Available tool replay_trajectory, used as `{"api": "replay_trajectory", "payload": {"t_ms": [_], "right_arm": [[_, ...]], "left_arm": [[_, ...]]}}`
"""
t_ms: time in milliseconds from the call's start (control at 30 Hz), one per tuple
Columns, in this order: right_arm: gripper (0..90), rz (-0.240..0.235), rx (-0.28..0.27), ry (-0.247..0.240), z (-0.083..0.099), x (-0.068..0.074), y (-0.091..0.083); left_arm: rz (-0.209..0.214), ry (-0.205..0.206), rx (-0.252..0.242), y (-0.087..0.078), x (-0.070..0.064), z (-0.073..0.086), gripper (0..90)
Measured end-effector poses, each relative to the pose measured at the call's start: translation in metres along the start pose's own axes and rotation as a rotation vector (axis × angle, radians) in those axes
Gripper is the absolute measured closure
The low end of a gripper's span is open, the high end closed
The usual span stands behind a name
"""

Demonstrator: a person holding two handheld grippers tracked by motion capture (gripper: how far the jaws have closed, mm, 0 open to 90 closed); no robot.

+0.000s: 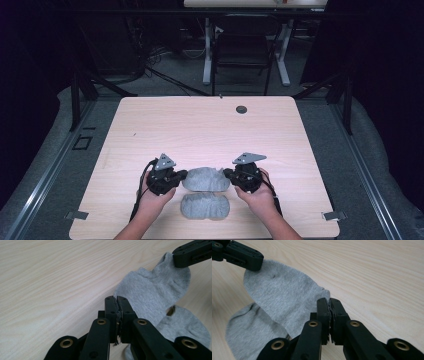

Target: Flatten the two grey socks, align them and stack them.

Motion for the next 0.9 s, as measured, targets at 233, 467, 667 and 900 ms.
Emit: {"api": "replay_trajectory", "payload": {"t_ms": [233, 467, 667, 900], "right_arm": [[86.6, -0.025, -0.013, -0.009, 0.005, 0.012, -0.017], [86.6, -0.054, -0.011, -0.024, 0.015, 0.024, -0.029], [86.6, -0.073, -0.006, -0.040, 0.027, 0.036, -0.036], [86.6, -0.072, 0.003, -0.062, 0.033, 0.041, -0.037]], "left_arm": [[0.023, 0.006, -0.012, -0.014, -0.006, 0.010, 88.0], [0.042, 0.012, -0.018, -0.026, -0.013, 0.022, 88.0], [0.051, 0.026, -0.007, -0.034, -0.020, 0.031, 88.0], [0.060, 0.026, -0.001, -0.038, -0.024, 0.036, 88.0]]}}
Point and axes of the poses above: each handheld gripper's, and its own axes: y roughly forward along the jaws, z roughly out of its underside, x roughly to its left, the point moved 1 cm from there along y, roughly forward along the jaws, and after that the axes turned 8 degrees about -z, right-handed, at the moved point
